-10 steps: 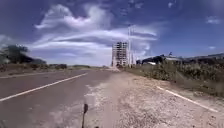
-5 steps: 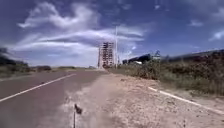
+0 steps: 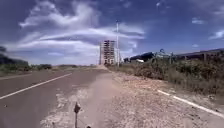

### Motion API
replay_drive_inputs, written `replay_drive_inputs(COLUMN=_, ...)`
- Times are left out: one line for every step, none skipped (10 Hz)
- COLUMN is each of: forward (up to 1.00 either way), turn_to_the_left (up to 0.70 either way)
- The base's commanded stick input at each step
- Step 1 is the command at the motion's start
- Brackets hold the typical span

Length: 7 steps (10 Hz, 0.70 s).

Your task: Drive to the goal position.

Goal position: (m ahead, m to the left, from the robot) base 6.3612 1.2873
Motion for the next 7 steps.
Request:
replay_drive_inputs(forward=1.0, turn_to_the_left=0.02)
replay_drive_inputs(forward=1.0, turn_to_the_left=0.01)
replay_drive_inputs(forward=1.0, turn_to_the_left=0.0)
replay_drive_inputs(forward=1.0, turn_to_the_left=0.0)
replay_drive_inputs(forward=1.0, turn_to_the_left=0.0)
replay_drive_inputs(forward=1.0, turn_to_the_left=0.0)
replay_drive_inputs(forward=1.0, turn_to_the_left=0.0)
